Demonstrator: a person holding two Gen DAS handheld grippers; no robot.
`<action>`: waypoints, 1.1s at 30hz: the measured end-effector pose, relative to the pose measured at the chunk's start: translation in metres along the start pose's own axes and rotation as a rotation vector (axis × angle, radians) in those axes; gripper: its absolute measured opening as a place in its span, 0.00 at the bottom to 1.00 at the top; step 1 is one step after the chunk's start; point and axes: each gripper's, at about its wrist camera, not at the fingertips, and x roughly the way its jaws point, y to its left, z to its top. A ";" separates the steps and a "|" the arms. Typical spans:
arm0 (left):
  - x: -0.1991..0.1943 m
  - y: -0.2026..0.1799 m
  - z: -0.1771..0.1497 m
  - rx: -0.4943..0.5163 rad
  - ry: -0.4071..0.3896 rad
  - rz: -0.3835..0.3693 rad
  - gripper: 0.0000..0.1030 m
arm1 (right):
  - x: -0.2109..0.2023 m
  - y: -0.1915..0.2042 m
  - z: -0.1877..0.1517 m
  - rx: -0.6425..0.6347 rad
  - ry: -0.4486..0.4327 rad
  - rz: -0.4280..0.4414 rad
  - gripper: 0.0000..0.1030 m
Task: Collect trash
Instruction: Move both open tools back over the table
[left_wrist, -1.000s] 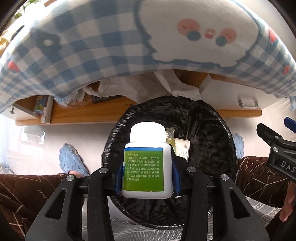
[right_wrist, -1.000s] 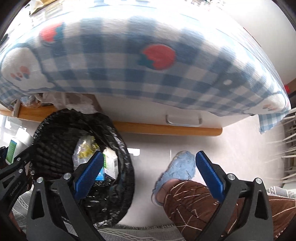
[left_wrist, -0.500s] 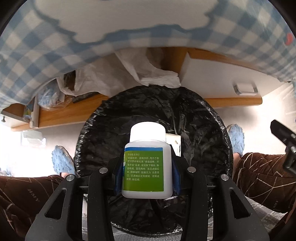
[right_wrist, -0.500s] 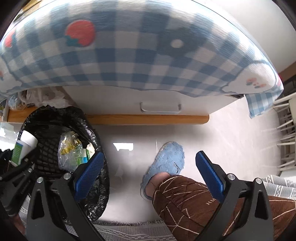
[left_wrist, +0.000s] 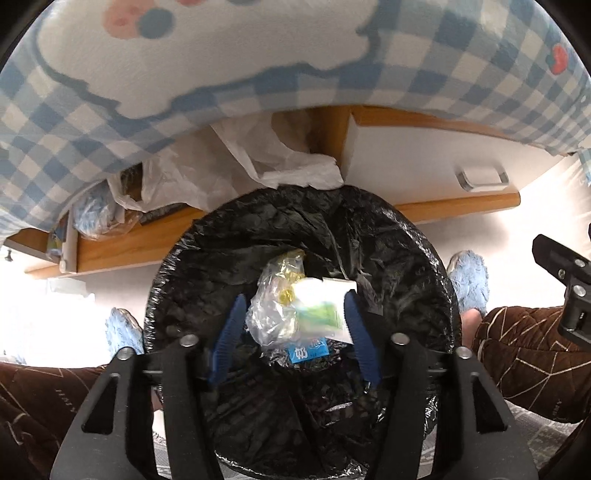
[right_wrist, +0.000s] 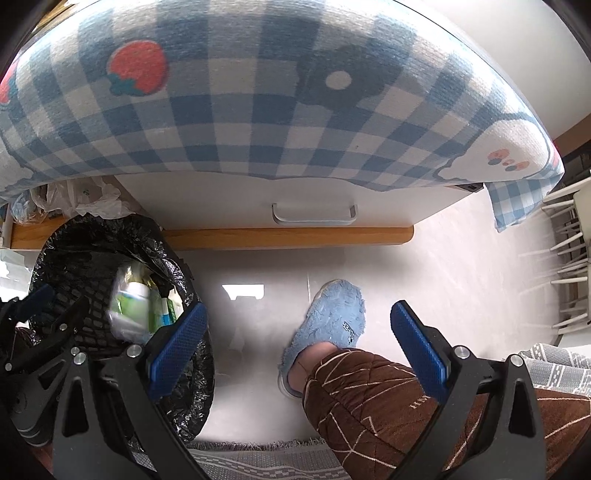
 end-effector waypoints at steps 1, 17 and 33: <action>-0.002 0.002 0.000 -0.004 -0.006 0.002 0.61 | -0.001 0.001 0.000 -0.002 -0.003 -0.001 0.92; -0.062 0.046 0.002 -0.050 -0.124 0.039 0.94 | -0.029 0.016 0.006 -0.005 -0.072 0.098 0.92; -0.151 0.107 0.013 -0.138 -0.253 0.047 0.92 | -0.112 0.033 0.026 -0.015 -0.256 0.234 0.92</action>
